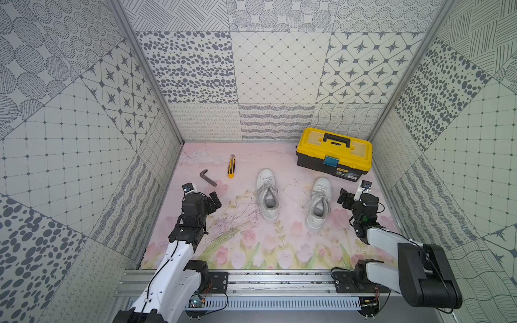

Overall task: Tie the shoes
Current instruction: Reset both arms

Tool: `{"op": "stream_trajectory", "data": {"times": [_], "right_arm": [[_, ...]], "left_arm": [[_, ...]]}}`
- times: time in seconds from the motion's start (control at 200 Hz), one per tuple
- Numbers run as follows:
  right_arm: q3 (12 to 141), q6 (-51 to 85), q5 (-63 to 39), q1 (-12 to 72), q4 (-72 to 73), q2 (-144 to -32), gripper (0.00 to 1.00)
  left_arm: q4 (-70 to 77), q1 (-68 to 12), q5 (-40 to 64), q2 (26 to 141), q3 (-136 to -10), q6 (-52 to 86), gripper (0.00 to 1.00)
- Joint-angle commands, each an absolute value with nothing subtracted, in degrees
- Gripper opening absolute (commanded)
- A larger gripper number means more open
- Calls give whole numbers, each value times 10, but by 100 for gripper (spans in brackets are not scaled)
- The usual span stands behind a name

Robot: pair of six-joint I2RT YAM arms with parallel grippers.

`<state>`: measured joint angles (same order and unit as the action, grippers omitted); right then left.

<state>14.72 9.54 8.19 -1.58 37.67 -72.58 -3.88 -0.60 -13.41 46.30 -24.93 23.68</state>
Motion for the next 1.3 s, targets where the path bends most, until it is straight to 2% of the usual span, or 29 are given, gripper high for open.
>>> {"op": "stream_trajectory", "data": {"times": [0.0, 0.11, 0.155, 0.245, 0.325, 0.515, 0.725, 0.91, 1.071, 1.136, 1.291], "right_arm": [[139, 83, 79, -16, 544, -783, 97], [117, 81, 57, -16, 711, -905, 97], [111, 83, 56, -17, 754, -923, 97], [129, 81, 49, -18, 645, -874, 97], [149, 73, 42, -13, 639, -892, 97], [216, 50, 49, 5, 503, -883, 97], [214, 49, 50, 7, 511, -886, 97], [215, 48, 51, 7, 510, -885, 97], [215, 48, 52, 7, 509, -886, 97], [214, 48, 53, 8, 509, -885, 97], [216, 47, 53, 8, 508, -886, 97]], "left_arm": [[11, -1, -164, 484, -246, 212, 99], [18, -1, -153, 507, -245, 206, 99], [22, -1, -143, 517, -243, 199, 99], [44, -2, -121, 539, -236, 186, 99], [94, -2, -89, 566, -221, 172, 99], [243, -2, -20, 671, -197, 120, 99], [362, -5, 36, 749, -205, 77, 99], [391, -9, 44, 804, -235, 34, 99], [566, -9, 38, 907, -200, 17, 99], [480, -10, 24, 889, -227, 30, 99], [485, -9, 14, 904, -237, 30, 100]]}}
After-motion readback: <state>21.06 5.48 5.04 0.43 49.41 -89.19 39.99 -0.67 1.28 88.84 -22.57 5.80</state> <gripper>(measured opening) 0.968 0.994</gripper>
